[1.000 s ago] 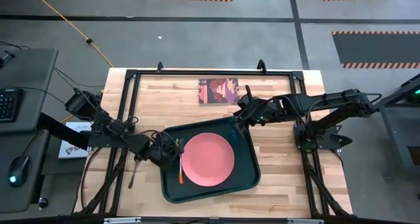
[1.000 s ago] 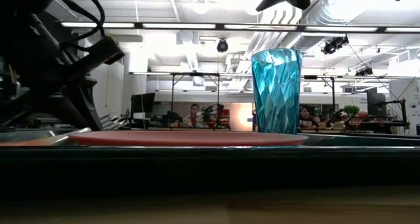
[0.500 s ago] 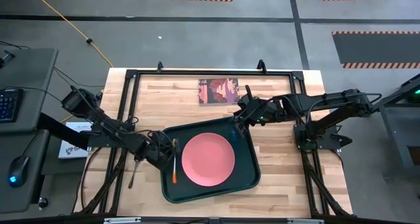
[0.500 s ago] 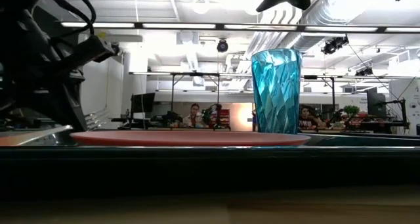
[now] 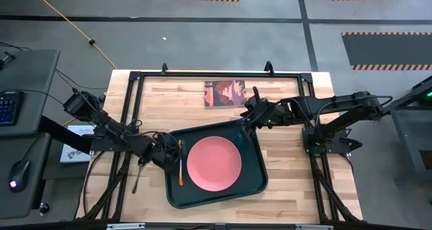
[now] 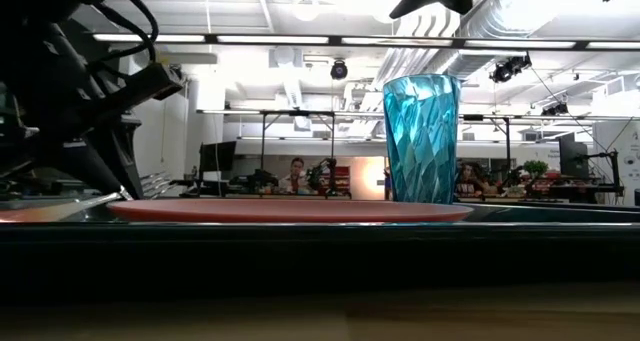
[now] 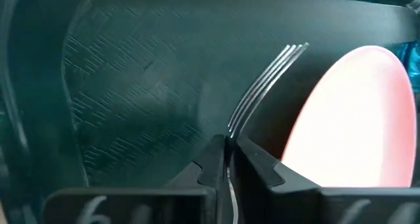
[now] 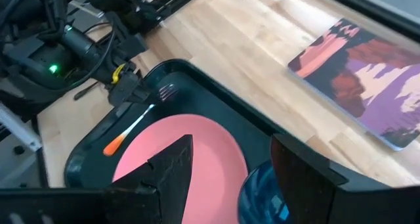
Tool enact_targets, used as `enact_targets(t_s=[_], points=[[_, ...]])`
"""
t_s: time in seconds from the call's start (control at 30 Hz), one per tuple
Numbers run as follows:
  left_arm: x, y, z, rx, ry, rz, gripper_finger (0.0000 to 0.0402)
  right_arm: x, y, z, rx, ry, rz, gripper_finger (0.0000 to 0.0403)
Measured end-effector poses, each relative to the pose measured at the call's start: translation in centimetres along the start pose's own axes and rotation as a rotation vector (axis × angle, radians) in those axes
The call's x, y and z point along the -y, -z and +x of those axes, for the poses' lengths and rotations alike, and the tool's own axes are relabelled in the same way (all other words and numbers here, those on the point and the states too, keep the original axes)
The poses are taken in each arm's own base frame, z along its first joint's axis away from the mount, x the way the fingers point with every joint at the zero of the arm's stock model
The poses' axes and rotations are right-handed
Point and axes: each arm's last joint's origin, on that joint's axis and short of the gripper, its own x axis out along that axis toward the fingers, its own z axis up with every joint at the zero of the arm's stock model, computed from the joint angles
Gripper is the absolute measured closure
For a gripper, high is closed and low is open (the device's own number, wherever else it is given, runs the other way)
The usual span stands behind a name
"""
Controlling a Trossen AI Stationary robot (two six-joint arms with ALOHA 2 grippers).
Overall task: Pick and place plate/cup/fork/spoon on tray
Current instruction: Put the orange fork to the left side of the pink plate on the black tray
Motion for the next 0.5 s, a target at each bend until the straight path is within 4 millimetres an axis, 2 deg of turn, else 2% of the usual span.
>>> enact_targets(t_s=[0.5], points=[[-0.31, -0.02, 0.01, -0.029, -0.046, 0.037, 0.0286, 0.04, -0.04, 0.0, 0.011, 0.013, 0.0, 0.0206]])
